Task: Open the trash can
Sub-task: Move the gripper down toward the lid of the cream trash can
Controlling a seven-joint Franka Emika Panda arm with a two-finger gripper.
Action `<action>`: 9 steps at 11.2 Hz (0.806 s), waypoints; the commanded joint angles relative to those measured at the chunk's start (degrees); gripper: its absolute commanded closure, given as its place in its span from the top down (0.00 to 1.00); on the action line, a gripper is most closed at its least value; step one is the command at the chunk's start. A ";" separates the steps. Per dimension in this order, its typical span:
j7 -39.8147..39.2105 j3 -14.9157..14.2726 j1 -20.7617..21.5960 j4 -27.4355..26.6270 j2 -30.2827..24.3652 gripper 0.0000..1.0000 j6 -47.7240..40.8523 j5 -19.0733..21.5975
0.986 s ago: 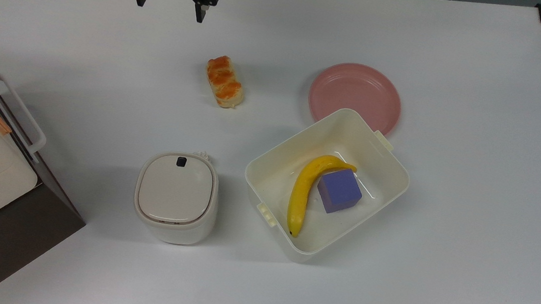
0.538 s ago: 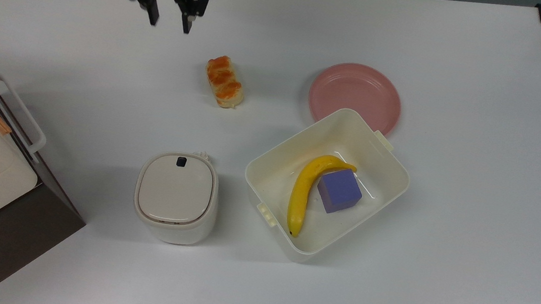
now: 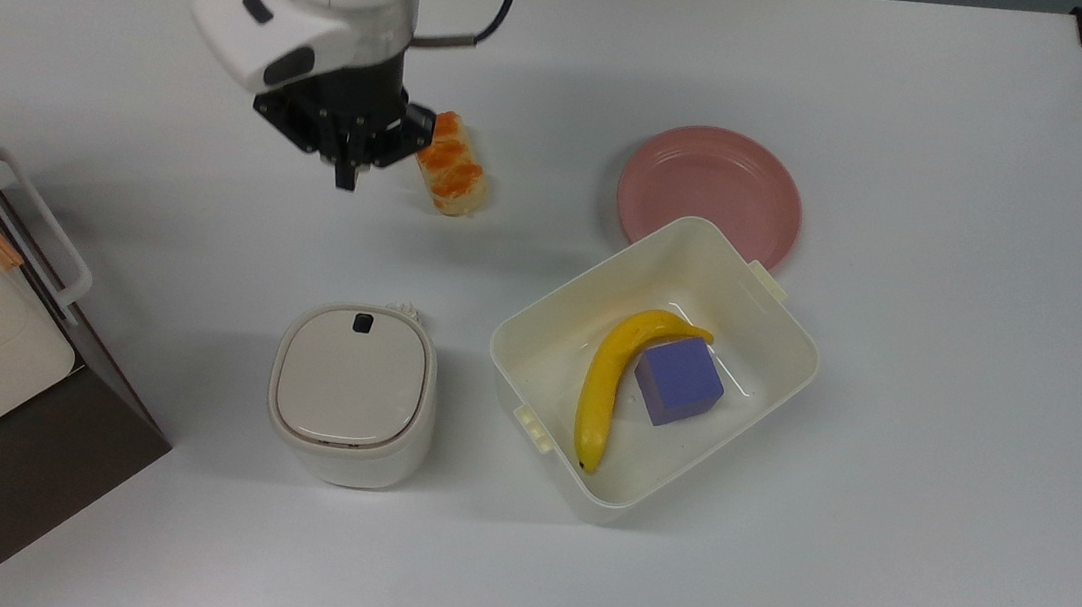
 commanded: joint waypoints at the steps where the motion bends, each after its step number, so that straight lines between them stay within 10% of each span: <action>1: 8.58 -0.07 0.56 4.60 3.94 0.00 5.30 -3.12; 9: 25.04 2.30 3.02 4.68 9.91 0.00 12.18 -18.51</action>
